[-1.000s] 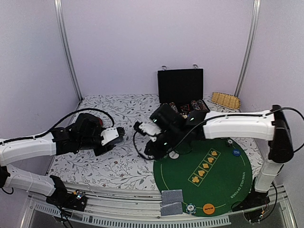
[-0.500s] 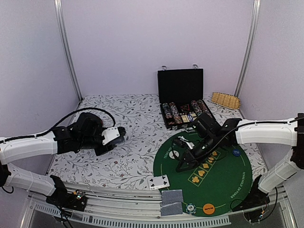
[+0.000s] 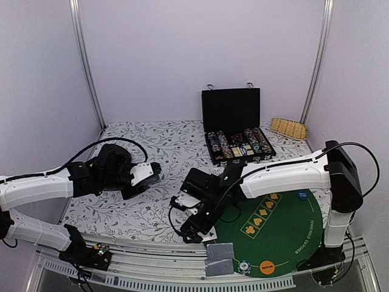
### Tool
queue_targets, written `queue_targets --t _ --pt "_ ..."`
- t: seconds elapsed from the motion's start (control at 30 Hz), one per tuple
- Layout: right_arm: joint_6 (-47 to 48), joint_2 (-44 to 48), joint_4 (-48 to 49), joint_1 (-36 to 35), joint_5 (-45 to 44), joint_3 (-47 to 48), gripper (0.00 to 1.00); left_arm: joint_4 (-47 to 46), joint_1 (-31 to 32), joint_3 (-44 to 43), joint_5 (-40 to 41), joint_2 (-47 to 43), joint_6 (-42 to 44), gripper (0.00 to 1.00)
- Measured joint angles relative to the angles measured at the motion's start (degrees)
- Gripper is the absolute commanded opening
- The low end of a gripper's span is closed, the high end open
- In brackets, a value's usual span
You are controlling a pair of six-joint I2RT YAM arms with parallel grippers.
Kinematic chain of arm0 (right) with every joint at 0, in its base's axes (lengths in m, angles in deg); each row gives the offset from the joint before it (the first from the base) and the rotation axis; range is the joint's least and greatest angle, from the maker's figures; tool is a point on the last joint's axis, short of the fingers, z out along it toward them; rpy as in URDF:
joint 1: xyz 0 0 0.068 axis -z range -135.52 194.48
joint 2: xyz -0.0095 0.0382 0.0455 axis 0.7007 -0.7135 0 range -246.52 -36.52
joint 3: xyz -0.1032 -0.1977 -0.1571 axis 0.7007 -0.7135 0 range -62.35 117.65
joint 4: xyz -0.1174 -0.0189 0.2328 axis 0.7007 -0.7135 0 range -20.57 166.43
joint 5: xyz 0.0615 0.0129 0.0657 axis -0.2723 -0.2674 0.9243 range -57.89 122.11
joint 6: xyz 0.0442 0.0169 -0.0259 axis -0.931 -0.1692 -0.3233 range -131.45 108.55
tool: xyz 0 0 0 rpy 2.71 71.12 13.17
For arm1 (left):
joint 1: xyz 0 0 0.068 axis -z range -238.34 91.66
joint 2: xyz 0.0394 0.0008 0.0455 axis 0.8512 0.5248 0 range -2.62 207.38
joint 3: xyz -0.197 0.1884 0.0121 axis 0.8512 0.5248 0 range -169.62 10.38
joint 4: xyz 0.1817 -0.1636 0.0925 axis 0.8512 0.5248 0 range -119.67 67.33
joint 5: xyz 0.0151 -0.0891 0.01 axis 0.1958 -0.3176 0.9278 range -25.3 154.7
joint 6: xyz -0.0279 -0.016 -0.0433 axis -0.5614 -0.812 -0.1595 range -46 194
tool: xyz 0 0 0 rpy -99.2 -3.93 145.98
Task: Distribute texas hold em gaming equipment
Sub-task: Pick up the poker card from the poker table mat.
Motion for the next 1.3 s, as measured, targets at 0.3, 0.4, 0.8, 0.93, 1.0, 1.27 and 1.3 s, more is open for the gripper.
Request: queue_targets --t 0.3,0.4,0.8,0.93,1.0,1.27,1.3 --pt "19.34 -1.60 -2.45 -0.42 1.22 0.66 0.99 0.09 0.17 0.00 -0.55 -0.24 -0.07 0.50" --pt "25.64 -3.41 -2.95 -0.44 1.46 0.83 0.99 0.17 0.22 0.00 -0.87 -0.28 -0.09 0.50" --pt "36.15 -8.44 -3.23 -0.46 -1.18 3.48 0.84 0.42 0.26 0.00 -1.57 -0.28 -0.09 0.52" --pt "36.46 -8.83 -2.05 -0.85 -4.37 3.63 0.76 0.42 0.26 0.00 -1.57 -0.28 -0.09 0.52" --pt "36.48 -9.33 -1.40 -0.98 -5.81 4.07 0.75 0.44 0.26 0.00 -1.60 -0.28 -0.09 0.52" --pt "36.59 -9.92 -0.24 -1.29 -9.97 4.94 0.51 0.44 0.26 0.00 -1.60 -0.28 -0.09 0.52" --pt "36.68 -9.92 -0.28 -1.29 -10.14 4.96 0.49 0.44 0.26 0.00 -1.60 -0.28 -0.09 0.52"
